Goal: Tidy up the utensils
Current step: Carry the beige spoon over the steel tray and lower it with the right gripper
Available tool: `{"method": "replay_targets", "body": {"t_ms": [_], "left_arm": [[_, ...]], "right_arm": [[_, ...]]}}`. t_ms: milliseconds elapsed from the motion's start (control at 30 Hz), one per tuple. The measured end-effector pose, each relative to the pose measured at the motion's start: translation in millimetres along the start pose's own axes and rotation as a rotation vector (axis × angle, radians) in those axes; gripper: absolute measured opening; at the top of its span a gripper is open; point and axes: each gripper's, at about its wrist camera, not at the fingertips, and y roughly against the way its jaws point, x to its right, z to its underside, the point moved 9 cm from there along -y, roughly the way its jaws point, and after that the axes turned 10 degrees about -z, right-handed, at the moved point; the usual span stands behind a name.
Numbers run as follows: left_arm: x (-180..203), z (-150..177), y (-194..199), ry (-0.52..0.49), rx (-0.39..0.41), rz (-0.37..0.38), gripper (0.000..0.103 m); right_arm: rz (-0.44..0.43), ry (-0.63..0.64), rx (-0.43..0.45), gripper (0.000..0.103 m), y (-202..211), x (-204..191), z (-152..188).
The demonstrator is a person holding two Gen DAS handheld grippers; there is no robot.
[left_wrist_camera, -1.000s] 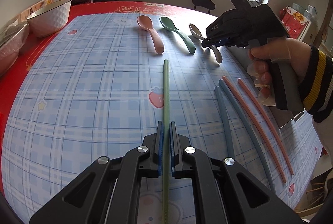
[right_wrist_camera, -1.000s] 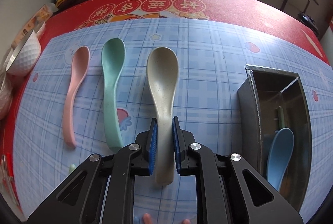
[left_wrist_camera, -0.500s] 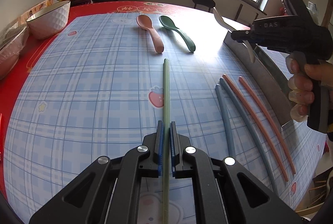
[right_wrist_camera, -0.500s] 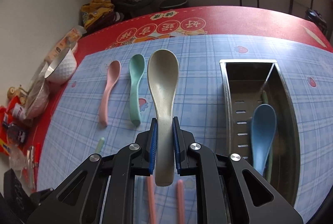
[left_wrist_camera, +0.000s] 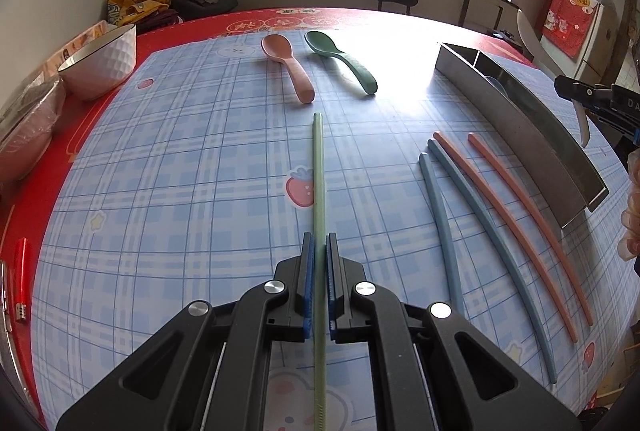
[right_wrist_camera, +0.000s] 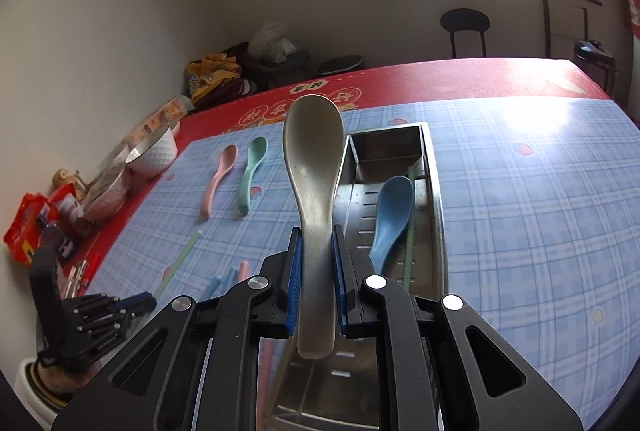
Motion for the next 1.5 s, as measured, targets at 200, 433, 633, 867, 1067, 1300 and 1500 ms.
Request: {"method": "replay_targets", "body": {"t_ms": [200, 433, 633, 867, 1067, 1300, 1500], "left_arm": [[2, 1, 1, -0.026, 0.006, -0.046, 0.006], [-1, 1, 0, -0.008, 0.001, -0.042, 0.006], [-1, 1, 1, -0.003, 0.001, -0.036, 0.006], [-3, 0, 0, 0.019, -0.002, -0.004, 0.006], [-8, -1, 3, 0.058, 0.009, 0.044, 0.006], [-9, -4, 8, 0.074, 0.019, 0.081, 0.005], [-13, -16, 22, 0.119, 0.029, 0.124, 0.005]], "right_arm": [[0.021, -0.081, 0.013, 0.014, 15, 37, 14], [0.044, -0.105, -0.031, 0.014, 5, 41, 21], [0.115, -0.144, -0.094, 0.014, -22, 37, 24], [0.212, -0.198, -0.121, 0.014, -40, 45, 22], [0.250, -0.202, -0.141, 0.014, -48, 46, 23], [0.264, -0.226, -0.149, 0.016, -47, 50, 22], [0.237, -0.202, -0.151, 0.016, -45, 46, 21]]}}
